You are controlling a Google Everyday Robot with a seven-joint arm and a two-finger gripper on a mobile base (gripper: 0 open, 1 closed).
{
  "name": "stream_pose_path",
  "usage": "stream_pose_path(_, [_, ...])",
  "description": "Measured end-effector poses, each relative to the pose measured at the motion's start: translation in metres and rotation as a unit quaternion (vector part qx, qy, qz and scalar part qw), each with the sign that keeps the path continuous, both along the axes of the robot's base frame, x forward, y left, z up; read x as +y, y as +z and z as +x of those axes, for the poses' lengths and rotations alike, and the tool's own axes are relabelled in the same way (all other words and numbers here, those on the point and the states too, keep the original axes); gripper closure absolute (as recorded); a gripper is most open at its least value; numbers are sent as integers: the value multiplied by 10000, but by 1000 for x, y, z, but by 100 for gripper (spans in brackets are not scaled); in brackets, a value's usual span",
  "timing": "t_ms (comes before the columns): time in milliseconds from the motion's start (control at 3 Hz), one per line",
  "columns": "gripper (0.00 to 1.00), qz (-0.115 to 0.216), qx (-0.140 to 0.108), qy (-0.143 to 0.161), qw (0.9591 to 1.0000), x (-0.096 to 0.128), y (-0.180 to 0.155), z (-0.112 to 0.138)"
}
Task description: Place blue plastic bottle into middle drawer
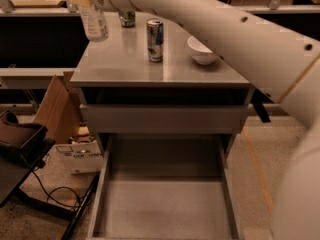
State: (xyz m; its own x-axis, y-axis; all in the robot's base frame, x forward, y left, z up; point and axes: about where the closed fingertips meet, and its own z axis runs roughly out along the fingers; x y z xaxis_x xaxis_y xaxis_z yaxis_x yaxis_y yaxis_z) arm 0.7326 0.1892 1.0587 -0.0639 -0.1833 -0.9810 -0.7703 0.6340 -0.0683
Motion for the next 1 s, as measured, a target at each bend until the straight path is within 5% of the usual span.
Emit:
stream_pose_path(333, [100, -73, -259, -239, 9994, -49, 3, -73])
stream_pose_path(1000, [100, -789, 391, -839, 9926, -140, -118, -143])
